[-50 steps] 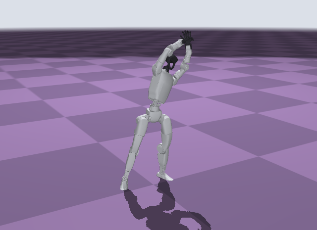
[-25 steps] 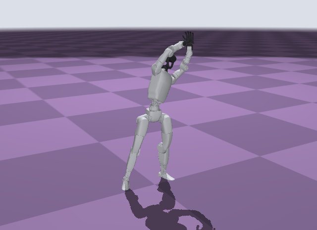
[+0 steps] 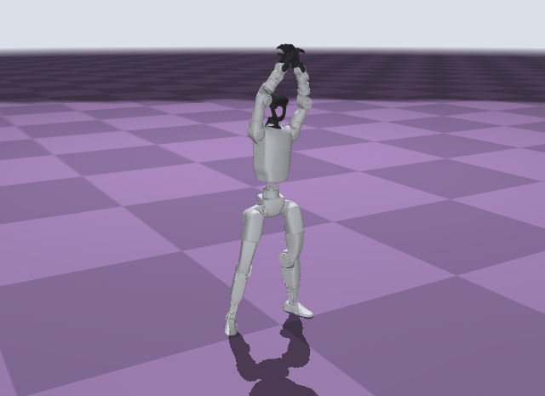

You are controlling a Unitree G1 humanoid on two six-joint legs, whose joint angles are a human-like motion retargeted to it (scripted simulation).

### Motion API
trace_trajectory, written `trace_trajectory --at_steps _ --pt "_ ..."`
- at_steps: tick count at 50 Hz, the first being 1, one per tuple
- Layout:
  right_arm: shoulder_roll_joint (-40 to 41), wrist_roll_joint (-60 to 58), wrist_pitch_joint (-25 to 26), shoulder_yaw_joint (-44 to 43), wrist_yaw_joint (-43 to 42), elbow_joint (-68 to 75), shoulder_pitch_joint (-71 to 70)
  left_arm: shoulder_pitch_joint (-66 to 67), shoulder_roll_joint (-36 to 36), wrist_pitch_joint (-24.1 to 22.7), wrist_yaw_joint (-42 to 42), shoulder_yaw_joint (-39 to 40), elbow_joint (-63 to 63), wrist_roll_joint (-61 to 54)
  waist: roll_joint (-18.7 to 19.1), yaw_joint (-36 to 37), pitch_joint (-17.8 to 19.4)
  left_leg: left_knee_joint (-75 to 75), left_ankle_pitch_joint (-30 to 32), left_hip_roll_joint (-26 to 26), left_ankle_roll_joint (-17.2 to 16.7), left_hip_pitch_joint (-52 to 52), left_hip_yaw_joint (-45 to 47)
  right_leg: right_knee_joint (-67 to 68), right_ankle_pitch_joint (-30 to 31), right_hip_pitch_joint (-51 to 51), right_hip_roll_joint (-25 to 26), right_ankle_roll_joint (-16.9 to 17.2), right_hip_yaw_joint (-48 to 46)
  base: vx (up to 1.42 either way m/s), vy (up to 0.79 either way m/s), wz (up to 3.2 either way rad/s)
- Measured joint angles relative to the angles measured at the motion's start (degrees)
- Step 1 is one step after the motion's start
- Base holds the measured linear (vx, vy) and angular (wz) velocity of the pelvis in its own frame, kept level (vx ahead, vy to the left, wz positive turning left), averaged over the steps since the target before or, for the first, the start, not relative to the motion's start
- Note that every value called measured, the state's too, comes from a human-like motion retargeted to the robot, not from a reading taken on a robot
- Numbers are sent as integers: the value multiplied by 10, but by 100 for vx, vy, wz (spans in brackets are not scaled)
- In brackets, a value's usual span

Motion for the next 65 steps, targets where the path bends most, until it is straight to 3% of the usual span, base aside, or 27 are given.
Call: trace_trajectory --at_steps 10,20,35,45,58,65 --pt "-48 19 -9 -13 4 -5 -6 -37 -41 25 -10 0 5 22 122 -74 5 13 0 29 0 16 -4 -39 2 46 33 0 -16 1 -11 2" --pt "-80 20 -18 -26 -2 -5 12 -44 -79 46 -30 0 6 32 231 -142 -1 17 10 60 0 12 33 -65 8 30 74 0 12 -2 -13 -32" --pt "-111 22 -19 -63 2 -25 69 -22 -99 62 -47 0 -9 63 356 -229 5 20 35 69 0 6 102 -81 14 -15 98 0 72 -1 -10 -38" --pt "-131 32 -14 -77 18 -33 93 -13 -111 69 -54 0 -18 72 399 -260 12 25 38 61 0 14 111 -80 3 -10 87 0 82 3 -1 0" --pt "-148 64 3 -110 44 -39 130 -4 -125 85 -66 0 -25 74 399 -270 11 29 35 67 0 26 112 -72 -10 3 90 0 81 1 0 1" --pt "-149 71 -6 -95 43 -40 121 -7 -124 81 -63 0 -22 71 380 -267 11 27 33 87 0 28 115 -77 -7 0 113 0 84 -1 -7 -12"
